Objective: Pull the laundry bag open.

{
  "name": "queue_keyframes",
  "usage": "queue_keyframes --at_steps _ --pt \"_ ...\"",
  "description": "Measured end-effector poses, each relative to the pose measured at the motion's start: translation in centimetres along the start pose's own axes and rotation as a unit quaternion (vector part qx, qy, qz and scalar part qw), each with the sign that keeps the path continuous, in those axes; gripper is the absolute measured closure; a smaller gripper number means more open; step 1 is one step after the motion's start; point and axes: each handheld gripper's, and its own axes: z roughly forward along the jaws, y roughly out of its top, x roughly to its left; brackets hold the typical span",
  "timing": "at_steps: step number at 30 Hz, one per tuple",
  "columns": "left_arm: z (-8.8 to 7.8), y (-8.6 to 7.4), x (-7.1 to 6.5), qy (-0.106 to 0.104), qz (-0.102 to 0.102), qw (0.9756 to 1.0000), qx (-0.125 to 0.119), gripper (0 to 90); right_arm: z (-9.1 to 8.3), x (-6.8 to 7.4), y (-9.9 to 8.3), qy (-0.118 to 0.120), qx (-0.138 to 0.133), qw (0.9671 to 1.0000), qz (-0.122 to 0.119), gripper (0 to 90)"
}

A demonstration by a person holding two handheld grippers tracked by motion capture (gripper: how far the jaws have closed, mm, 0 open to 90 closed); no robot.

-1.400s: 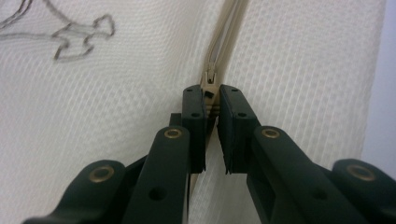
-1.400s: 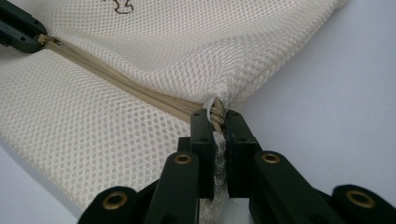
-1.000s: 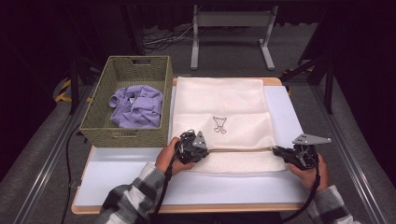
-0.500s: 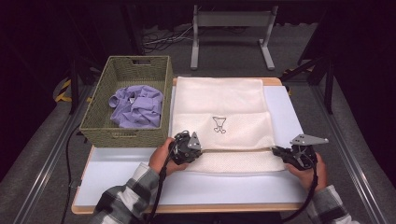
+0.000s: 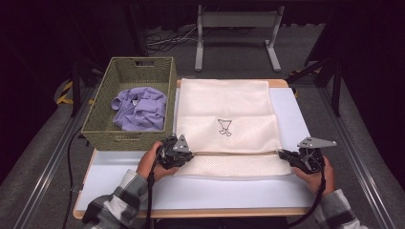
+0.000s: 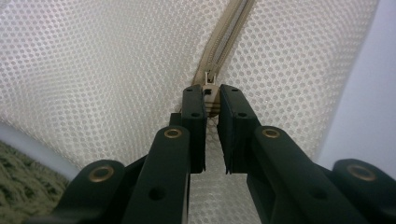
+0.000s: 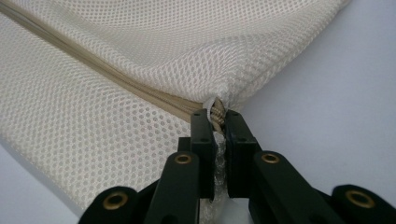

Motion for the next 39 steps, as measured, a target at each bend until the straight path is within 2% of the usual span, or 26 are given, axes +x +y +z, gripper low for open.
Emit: queue_keyframes --at_steps 8,10,12,14,18,20,22,27,29,31,37,38,39 --pt "-0.2 -1.0 0.3 0.005 -0.009 0.9999 0.008 81.6 0.0 0.0 0.0 -0.002 0.0 1.0 0.0 84.3" --pt "-0.3 -1.1 0.3 0.005 -0.007 1.0 0.005 81.6 0.0 0.0 0.0 -0.002 0.001 1.0 -0.001 84.3" --pt "-0.2 -1.2 0.3 0.01 -0.004 0.9998 0.015 81.6 0.0 0.0 0.0 -0.005 0.002 1.0 -0.002 84.3" --pt "-0.3 -1.5 0.5 0.009 -0.012 0.9998 0.016 81.6 -0.1 -0.1 0.0 -0.004 -0.002 1.0 0.0 84.3" --pt "-0.5 -1.8 0.6 0.007 -0.013 0.9998 0.009 81.6 -0.2 -0.2 0.0 -0.003 -0.002 1.0 0.001 84.2" --pt "-0.7 -1.9 0.6 0.013 -0.011 0.9997 0.016 81.6 -0.1 -0.1 0.0 -0.007 -0.001 1.0 -0.001 84.2" --pt "-0.8 -2.1 0.6 0.008 -0.018 0.9998 0.01 81.6 -0.2 -0.2 0.0 -0.004 -0.003 1.0 0.0 84.3" --pt "-0.7 -2.1 0.6 0.012 -0.01 0.9998 0.015 81.6 -0.1 -0.1 0.1 -0.004 -0.002 1.0 -0.002 84.2" --pt "-0.7 -2.2 0.7 0.021 -0.011 0.9995 0.021 81.6 -0.1 -0.1 0.0 -0.008 0.0 1.0 -0.002 84.3" --pt "-0.9 -2.4 0.9 0.012 -0.017 0.9997 0.012 81.6 -0.2 -0.2 0.0 -0.003 -0.002 1.0 0.0 84.3" --pt "-1.0 -2.4 0.9 0.015 -0.014 0.9997 0.013 81.6 -0.1 -0.1 0.1 -0.003 -0.002 1.0 -0.002 84.3" --pt "-1.1 -2.5 0.9 0.021 -0.008 0.9996 0.02 81.6 -0.2 0.0 0.1 -0.005 0.0 1.0 -0.002 84.3" --pt "-1.1 -2.6 1.0 0.016 -0.012 0.9996 0.018 81.6 -0.2 -0.1 0.1 -0.004 -0.001 1.0 -0.003 84.3"
